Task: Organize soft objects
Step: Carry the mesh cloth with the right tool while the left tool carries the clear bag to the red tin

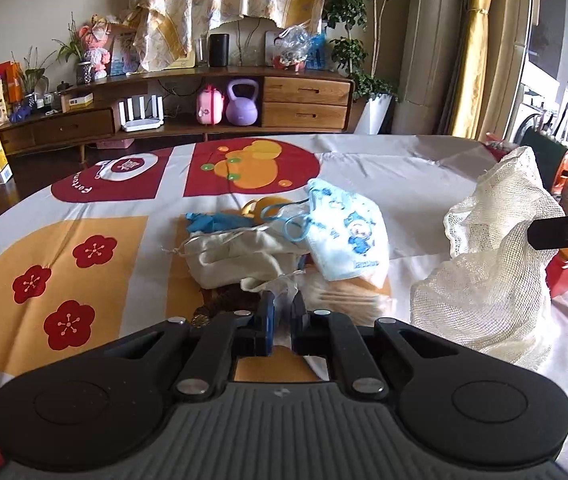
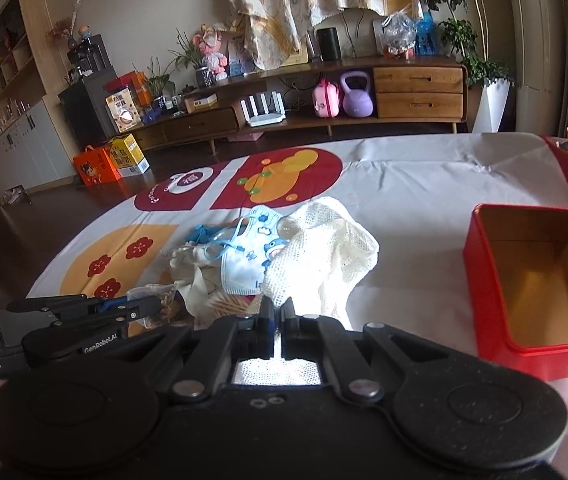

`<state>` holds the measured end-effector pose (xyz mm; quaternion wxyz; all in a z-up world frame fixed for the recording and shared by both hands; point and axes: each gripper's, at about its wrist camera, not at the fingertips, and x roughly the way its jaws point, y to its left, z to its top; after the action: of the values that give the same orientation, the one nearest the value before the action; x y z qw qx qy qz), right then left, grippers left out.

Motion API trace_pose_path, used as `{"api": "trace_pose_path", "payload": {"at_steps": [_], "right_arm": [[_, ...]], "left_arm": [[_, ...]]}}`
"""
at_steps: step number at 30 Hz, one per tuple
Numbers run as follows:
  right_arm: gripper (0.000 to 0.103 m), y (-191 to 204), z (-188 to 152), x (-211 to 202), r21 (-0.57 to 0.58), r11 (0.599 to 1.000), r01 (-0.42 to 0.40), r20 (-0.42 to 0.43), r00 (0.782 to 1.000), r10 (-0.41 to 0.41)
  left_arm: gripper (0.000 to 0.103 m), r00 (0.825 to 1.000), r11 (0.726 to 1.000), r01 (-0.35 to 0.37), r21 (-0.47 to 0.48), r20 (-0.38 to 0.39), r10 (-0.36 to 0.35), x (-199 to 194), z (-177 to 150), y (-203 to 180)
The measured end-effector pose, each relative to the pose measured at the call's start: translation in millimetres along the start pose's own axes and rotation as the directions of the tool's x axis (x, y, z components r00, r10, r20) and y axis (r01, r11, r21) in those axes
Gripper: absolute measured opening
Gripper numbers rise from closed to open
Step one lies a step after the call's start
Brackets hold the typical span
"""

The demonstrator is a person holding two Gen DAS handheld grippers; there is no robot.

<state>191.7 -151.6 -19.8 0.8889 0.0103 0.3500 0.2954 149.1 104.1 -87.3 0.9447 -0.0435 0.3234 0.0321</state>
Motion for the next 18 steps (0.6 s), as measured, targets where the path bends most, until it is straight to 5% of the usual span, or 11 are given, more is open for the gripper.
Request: {"api": "trace_pose_path", "payload": {"at_steps": [18], "right_arm": [[0.002,-59.9,39.6,-77.9,0.020,0.996,0.086,0.098,0.991,-0.088]], "left_arm": [[0.008,0.983,0.982,0.183,0.055,0.020,-0.185,-46.0,58.3,-70.2]]}}
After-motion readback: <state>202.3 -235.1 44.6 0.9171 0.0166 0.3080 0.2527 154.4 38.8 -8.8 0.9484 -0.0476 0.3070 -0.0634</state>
